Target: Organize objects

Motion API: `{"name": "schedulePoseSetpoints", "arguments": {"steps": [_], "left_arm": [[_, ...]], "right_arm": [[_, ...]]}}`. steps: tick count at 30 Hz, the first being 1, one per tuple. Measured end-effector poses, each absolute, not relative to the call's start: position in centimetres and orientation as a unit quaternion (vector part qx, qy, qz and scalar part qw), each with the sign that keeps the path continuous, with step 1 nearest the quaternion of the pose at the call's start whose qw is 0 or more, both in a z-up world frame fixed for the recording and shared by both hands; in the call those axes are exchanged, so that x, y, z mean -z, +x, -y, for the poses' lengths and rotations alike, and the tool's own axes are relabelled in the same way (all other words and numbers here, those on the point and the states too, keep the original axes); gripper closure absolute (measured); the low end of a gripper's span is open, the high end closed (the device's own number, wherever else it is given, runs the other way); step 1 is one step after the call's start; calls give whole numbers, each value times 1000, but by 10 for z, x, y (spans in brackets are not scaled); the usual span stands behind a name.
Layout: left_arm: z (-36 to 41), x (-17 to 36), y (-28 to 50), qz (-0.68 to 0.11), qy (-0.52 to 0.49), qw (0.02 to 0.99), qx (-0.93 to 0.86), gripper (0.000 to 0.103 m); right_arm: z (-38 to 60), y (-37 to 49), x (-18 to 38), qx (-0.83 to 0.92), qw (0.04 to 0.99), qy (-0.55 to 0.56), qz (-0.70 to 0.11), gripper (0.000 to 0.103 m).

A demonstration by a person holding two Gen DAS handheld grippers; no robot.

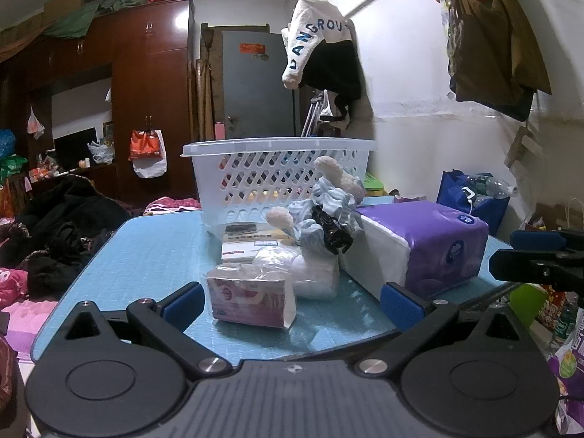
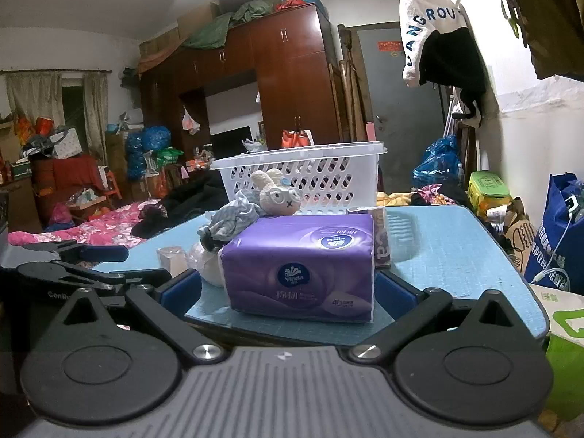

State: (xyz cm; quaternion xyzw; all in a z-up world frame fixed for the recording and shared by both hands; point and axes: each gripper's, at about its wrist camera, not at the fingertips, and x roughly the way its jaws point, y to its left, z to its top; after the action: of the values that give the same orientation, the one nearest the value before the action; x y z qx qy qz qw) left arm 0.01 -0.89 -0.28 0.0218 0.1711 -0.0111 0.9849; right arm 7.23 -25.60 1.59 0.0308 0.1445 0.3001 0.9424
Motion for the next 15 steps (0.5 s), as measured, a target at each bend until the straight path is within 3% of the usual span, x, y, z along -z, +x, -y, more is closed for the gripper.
{"name": "schedulePoseSetpoints", "arguments": {"steps": [15], "left_arm": [[10, 3, 1, -172, 22, 985, 15, 0]], "right_arm": [[256, 73, -16, -301, 942, 32, -146, 0]]}}
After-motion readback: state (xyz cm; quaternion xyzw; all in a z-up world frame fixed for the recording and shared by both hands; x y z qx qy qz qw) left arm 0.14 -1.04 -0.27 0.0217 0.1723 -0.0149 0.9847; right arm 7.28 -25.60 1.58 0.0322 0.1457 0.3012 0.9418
